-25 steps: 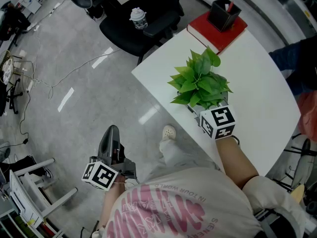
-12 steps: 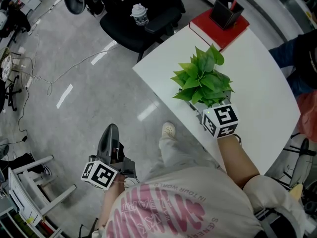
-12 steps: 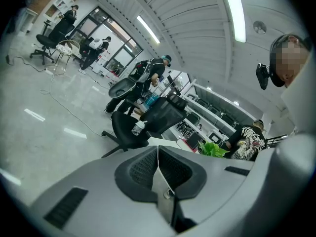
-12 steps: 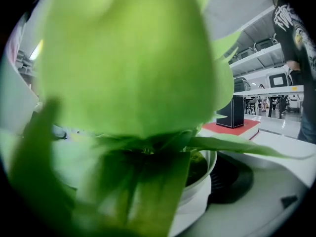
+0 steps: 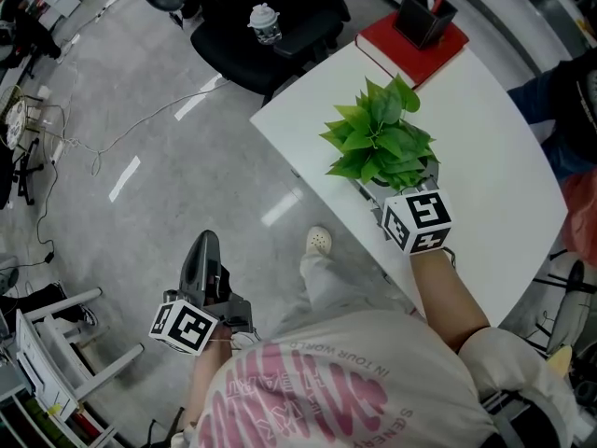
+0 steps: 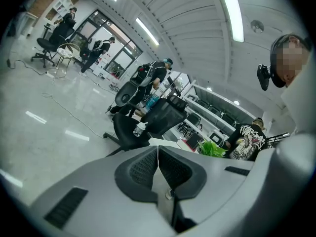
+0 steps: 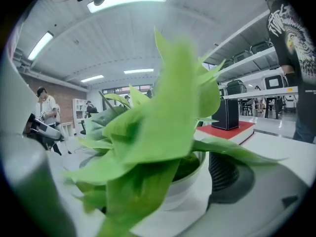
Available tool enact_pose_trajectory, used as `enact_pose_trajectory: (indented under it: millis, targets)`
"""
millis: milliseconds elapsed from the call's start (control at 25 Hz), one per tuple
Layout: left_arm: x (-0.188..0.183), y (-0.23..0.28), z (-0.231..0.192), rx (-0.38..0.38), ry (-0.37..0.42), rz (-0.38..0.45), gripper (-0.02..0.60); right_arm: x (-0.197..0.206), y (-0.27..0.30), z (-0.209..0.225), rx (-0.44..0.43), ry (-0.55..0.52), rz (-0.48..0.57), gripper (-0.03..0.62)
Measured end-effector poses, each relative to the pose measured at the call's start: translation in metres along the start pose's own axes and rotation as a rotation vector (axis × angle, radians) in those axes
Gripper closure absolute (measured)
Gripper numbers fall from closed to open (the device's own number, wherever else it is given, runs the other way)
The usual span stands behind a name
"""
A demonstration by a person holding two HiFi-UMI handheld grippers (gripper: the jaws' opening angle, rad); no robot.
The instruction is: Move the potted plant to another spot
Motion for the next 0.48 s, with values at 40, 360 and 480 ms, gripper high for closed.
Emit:
enact_pose_trajectory:
  millis: [40, 360, 480]
  targets:
    - [0.000, -0.002, 0.001, 0.000, 0.002, 0.002, 0.555, 0.000, -0.001, 0.000, 0.002, 0.002, 0.003, 0.011]
    - [0.002, -0.015, 0.006, -0.001, 0.016, 0.011, 0.555, -0.001, -0.011, -0.005, 0.015, -0.012, 0.010, 0.011]
    - [0.001, -0.021, 0.008, 0.003, 0.023, 0.022, 0.555, 0.000, -0.015, -0.006, 0.023, -0.016, 0.008, 0.011]
Point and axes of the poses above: the fingertips, and each gripper's own axes: y forward along the fingers, z to its right, x out of its underside, the point moved 10 cm from there along -y, backward along the fingers, and after that the axes turned 7 degrees about -z, right-handed, at the moved point
